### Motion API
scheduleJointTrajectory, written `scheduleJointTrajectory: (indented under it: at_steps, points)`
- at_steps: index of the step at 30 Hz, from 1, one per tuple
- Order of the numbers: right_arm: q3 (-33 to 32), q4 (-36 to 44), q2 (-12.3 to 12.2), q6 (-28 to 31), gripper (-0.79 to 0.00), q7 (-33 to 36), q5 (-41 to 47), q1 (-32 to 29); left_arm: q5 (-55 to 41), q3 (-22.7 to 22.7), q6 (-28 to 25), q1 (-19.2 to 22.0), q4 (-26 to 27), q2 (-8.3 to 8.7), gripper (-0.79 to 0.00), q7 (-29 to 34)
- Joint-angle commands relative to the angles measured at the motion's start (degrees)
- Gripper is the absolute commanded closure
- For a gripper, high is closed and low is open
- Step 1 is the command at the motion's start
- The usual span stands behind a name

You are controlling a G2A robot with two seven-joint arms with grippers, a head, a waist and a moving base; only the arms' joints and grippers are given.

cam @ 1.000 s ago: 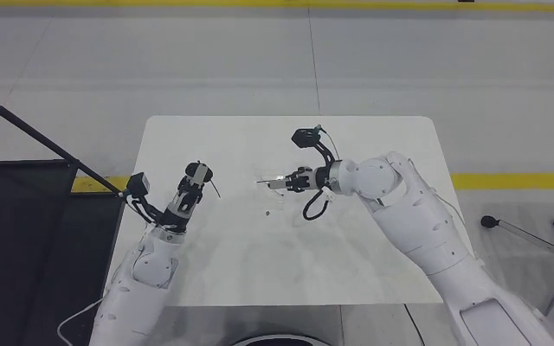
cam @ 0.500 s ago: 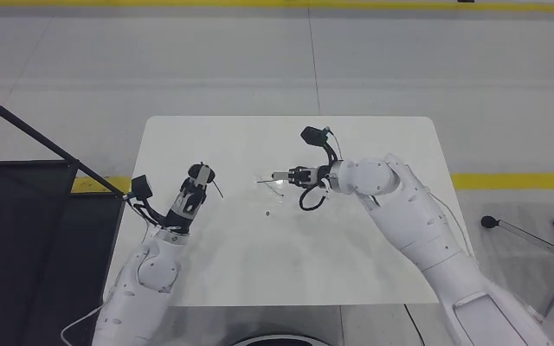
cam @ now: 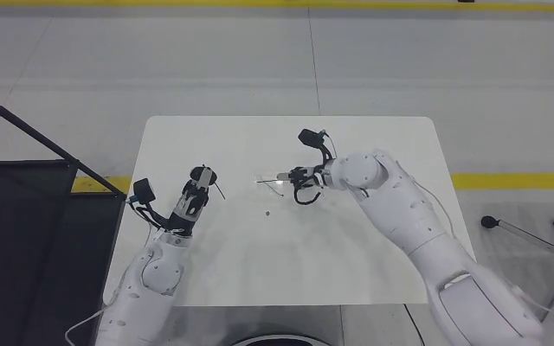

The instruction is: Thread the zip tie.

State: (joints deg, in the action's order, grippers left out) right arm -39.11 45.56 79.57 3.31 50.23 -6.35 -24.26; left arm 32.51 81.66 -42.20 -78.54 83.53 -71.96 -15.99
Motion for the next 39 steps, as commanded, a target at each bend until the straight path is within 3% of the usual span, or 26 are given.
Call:
scheduleJointTrajectory:
  at_steps: [1, 13, 15, 20, 32, 39]
  points:
    - [0.2, -1.2, 0.5, 0.5, -0.369, 0.0, 0.3, 0.4, 0.0, 0.0, 0.0, 0.0, 0.0, 0.00, 0.000, 0.0]
    - [1.0, -6.9, 2.9, 3.4, -0.237, -0.1, 1.5, 2.2, 0.0, 0.0, 0.0, 0.0, 0.0, 0.00, 0.000, 0.0]
    - [1.0, -7.5, 3.1, 4.1, -0.135, 0.2, 1.8, 2.3, 0.0, 0.0, 0.0, 0.0, 0.0, 0.00, 0.000, 0.0]
    - [0.4, -9.1, 3.6, 5.6, -0.003, 0.3, 2.5, 2.5, 0.0, 0.0, 0.0, 0.0, 0.0, 0.00, 0.000, 0.0]
    - [-2.7, -9.6, 3.2, 7.3, 0.000, 0.1, 3.8, 2.6, 0.0, 0.0, 0.3, 0.0, 0.1, 0.00, 0.000, 0.1]
    - [-6.9, -5.0, 1.1, 9.5, 0.000, 1.6, 4.3, 1.5, 7.7, -0.2, 8.2, -0.5, 2.7, -0.50, 0.000, -5.4]
